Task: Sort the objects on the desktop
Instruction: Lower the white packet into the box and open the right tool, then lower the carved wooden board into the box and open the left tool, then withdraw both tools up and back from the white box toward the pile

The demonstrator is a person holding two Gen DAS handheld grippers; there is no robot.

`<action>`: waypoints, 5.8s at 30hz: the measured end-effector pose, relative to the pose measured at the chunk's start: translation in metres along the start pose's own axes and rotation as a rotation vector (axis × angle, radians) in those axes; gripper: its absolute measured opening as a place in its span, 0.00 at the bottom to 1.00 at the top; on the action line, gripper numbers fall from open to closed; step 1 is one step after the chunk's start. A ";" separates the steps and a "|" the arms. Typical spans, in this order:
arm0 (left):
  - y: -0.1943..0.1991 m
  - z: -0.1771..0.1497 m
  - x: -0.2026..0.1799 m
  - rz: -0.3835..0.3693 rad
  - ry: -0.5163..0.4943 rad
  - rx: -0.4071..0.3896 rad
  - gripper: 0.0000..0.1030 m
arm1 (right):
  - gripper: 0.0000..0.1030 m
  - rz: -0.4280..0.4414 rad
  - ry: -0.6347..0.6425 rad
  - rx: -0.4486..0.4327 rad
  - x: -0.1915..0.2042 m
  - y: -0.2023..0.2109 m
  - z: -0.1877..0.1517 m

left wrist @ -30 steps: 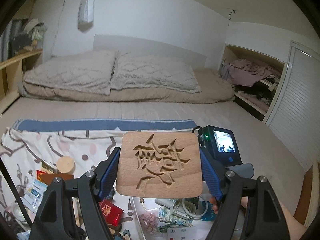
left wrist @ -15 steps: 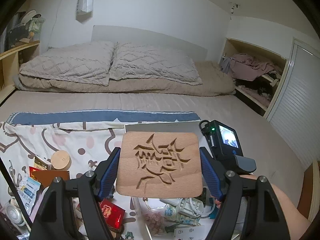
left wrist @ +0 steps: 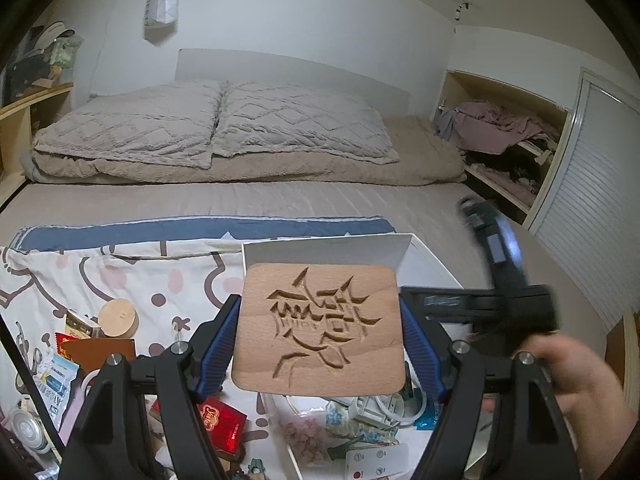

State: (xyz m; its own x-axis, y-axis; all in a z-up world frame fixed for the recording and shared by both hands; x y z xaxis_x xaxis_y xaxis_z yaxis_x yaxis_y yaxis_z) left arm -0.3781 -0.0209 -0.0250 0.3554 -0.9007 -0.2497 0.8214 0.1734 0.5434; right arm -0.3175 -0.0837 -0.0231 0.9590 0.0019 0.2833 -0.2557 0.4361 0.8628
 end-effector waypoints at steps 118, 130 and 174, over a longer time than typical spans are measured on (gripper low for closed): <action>-0.002 -0.047 -0.046 0.092 -0.101 0.149 0.99 | 1.00 -0.139 0.120 -0.456 -0.008 0.132 -0.061; 0.030 -0.037 -0.052 0.091 -0.123 0.091 0.99 | 1.00 -0.083 0.123 -0.475 0.012 0.161 -0.087; 0.225 -0.034 0.063 0.295 -0.075 -0.131 1.00 | 1.00 0.024 0.335 -0.458 0.137 0.193 -0.157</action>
State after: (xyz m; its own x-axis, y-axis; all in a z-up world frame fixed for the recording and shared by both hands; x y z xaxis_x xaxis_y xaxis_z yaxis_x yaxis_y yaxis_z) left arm -0.1554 -0.0251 0.0546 0.5568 -0.8300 -0.0348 0.7399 0.4765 0.4749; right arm -0.2165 0.1418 0.1163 0.9588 0.2700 0.0878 -0.2709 0.7778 0.5671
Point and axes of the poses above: each gripper's, at about its wrist camera, not at the fingertips, and y roughly against the way its jaws point, x to its left, z to its top, the point moved 5 cm from there along -y, roughly the way its jaws point, and after that the axes turned 4 degrees about -z, right-handed, at the moved point
